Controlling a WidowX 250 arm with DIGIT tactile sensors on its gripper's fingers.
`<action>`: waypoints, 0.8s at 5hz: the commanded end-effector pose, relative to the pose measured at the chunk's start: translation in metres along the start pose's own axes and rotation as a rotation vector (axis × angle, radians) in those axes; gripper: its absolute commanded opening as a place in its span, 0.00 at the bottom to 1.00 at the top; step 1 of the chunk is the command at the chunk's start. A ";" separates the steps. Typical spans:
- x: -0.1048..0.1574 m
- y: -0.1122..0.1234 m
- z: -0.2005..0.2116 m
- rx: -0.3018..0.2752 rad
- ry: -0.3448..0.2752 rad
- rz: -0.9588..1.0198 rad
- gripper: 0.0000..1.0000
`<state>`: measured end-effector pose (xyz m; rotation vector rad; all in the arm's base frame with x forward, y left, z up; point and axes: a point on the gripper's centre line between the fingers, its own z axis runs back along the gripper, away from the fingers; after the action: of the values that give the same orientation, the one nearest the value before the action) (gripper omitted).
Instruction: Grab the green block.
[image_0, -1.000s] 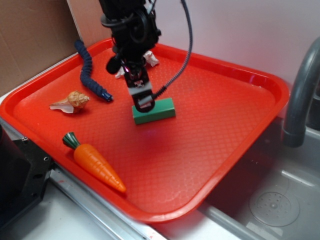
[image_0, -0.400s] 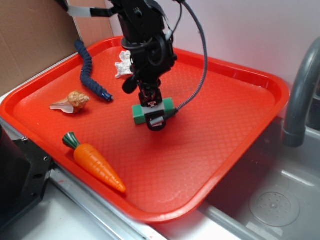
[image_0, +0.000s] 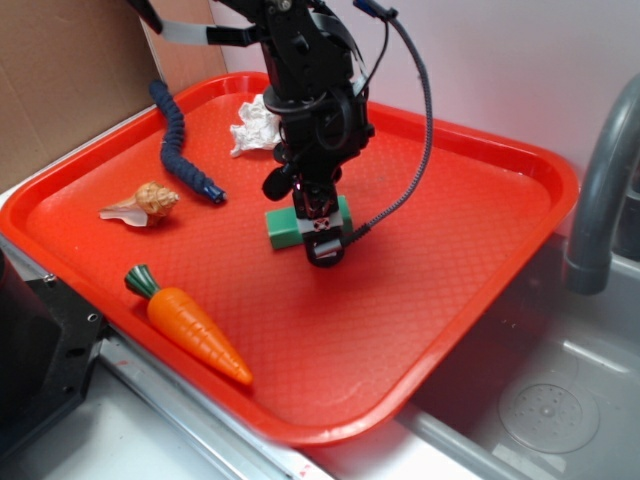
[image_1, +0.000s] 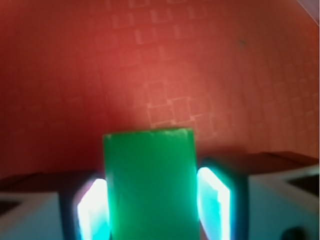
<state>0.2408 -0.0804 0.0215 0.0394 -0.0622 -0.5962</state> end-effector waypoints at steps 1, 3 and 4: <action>-0.003 0.003 0.033 0.082 0.031 0.145 0.00; -0.040 0.023 0.115 -0.010 0.044 0.512 0.00; -0.062 0.026 0.139 -0.036 0.023 0.602 0.00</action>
<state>0.1898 -0.0248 0.1456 0.0010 0.0200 -0.0104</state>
